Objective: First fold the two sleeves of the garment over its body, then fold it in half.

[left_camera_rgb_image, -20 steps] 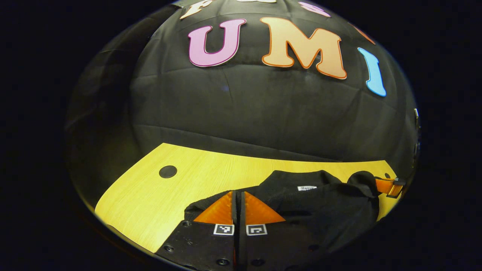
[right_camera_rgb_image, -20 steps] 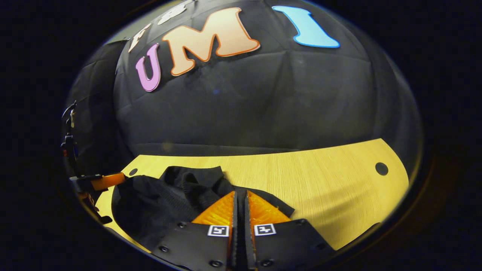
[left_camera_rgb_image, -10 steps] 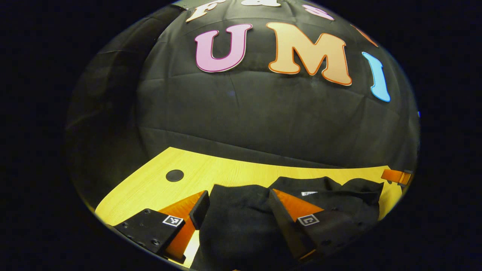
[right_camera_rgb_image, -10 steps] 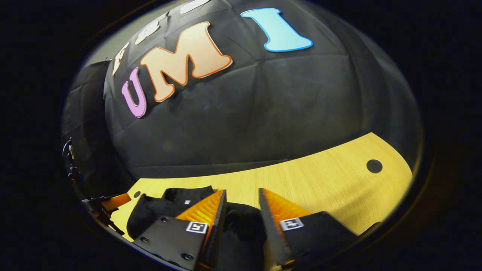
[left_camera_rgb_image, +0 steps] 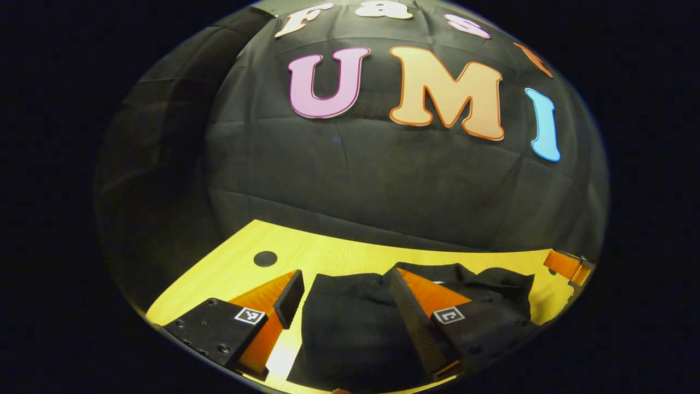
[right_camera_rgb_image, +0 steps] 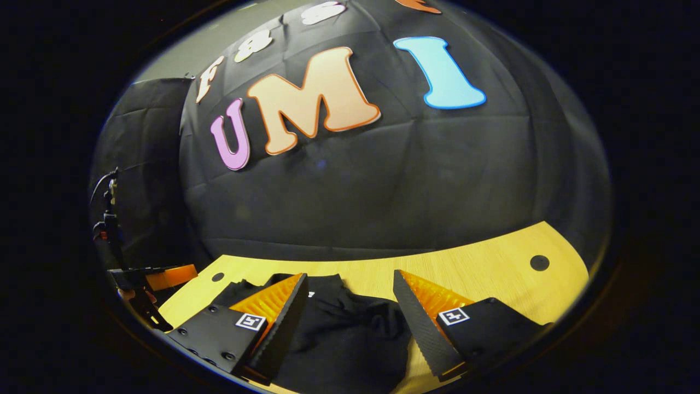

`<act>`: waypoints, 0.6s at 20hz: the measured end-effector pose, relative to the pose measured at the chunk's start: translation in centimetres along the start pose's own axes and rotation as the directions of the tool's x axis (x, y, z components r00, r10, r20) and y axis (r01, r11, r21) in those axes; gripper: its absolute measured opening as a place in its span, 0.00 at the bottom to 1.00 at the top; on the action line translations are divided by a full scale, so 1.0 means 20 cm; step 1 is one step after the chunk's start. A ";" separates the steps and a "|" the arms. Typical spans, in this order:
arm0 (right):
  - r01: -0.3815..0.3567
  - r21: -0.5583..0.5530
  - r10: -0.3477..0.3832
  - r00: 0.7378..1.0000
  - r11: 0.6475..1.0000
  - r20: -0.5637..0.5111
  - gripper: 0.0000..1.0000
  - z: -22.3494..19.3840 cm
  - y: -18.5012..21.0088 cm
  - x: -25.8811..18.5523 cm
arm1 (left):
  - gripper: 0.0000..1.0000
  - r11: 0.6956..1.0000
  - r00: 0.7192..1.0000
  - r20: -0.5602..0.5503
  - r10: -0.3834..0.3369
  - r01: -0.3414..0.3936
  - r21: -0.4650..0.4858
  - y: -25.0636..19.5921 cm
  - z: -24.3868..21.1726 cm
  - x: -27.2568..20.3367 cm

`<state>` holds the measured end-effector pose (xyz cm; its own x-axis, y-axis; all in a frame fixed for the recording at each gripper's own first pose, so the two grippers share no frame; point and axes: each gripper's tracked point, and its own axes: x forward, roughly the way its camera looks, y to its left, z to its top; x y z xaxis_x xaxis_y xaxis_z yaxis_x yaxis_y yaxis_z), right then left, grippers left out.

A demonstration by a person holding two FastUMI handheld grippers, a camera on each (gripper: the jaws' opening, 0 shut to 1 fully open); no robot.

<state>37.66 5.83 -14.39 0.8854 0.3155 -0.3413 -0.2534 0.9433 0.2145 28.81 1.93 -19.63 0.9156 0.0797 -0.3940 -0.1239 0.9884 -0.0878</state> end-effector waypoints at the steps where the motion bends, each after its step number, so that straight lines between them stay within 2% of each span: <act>1: 0.006 -0.009 -0.006 1.000 1.000 0.011 0.98 0.01 0.03 -0.05 | 0.95 1.000 1.000 0.019 0.001 -0.002 0.008 0.00 0.03 -0.05; 9: 0.035 -0.033 -0.031 0.993 0.999 0.117 0.98 0.05 0.29 -0.57 | 0.94 0.999 0.997 0.069 -0.039 0.040 -0.005 0.07 0.05 -0.51; 10: 0.044 -0.040 -0.038 0.988 0.998 0.147 0.95 0.05 0.31 -0.64 | 0.95 0.999 0.995 0.084 -0.051 0.050 0.015 0.08 0.06 -0.57; 11: 0.050 -0.042 -0.043 0.986 0.998 0.159 0.98 0.05 0.33 -0.70 | 0.95 0.998 0.993 0.103 -0.057 0.054 0.039 0.10 0.07 -0.63; 12: 0.059 -0.043 -0.051 0.985 0.997 0.167 0.94 0.03 0.36 -0.76 | 0.94 0.996 0.991 0.114 -0.066 0.060 0.062 0.11 0.07 -0.69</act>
<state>22.61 7.69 -7.16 0.9499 0.2453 -0.1938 -0.2173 0.9637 0.1549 16.48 3.27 -13.16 0.9594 0.0281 -0.2807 -0.0450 0.9975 -0.0542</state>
